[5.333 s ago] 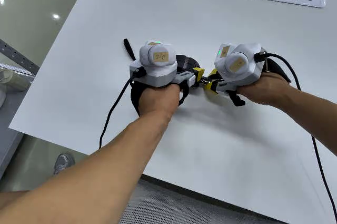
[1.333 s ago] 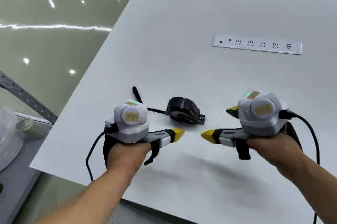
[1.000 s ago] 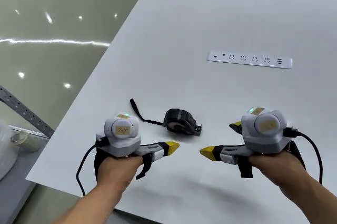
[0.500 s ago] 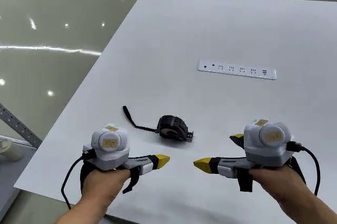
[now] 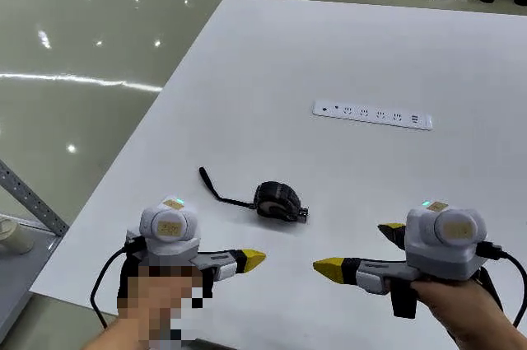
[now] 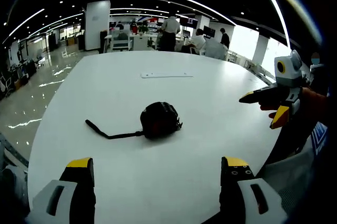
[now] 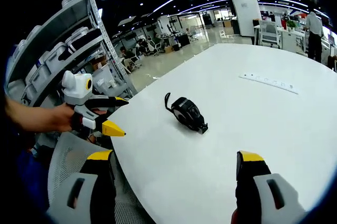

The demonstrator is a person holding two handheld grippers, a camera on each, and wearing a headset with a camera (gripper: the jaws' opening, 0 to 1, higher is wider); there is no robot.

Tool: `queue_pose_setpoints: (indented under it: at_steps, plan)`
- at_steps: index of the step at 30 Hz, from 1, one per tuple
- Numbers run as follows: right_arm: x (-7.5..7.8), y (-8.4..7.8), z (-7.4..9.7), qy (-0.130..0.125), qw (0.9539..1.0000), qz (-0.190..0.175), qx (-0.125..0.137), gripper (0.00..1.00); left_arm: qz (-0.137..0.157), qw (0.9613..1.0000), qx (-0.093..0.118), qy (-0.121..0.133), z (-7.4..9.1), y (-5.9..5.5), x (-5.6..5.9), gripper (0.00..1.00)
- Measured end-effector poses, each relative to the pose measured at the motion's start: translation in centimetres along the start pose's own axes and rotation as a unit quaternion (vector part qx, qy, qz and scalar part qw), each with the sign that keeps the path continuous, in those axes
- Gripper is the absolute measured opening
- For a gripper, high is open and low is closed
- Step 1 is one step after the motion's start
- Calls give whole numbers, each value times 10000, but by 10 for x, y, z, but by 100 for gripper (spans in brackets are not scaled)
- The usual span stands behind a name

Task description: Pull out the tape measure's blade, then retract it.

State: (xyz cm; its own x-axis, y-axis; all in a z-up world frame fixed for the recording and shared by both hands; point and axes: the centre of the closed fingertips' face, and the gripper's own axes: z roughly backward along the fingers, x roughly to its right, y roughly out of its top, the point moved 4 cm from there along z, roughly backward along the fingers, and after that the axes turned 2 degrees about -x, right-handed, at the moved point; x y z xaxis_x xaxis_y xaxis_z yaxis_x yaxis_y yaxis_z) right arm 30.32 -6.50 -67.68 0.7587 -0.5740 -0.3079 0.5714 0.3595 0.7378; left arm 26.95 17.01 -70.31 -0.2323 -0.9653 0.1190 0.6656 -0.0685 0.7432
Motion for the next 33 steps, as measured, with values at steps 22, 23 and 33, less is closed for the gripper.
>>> queue_pose_setpoints:
  at_steps: [22,23,33]
  plan:
    - [-29,-20,52,-369,9991,-134,143,100,-39,9996,211,-170,48,-14,-16,100]
    - [-31,-20,55,-388,9990,-133,164,100,-28,9996,223,-190,53,-14,-18,100]
    - [-42,-21,80,-532,9981,-124,275,100,-228,9988,267,-337,81,-23,-24,100]
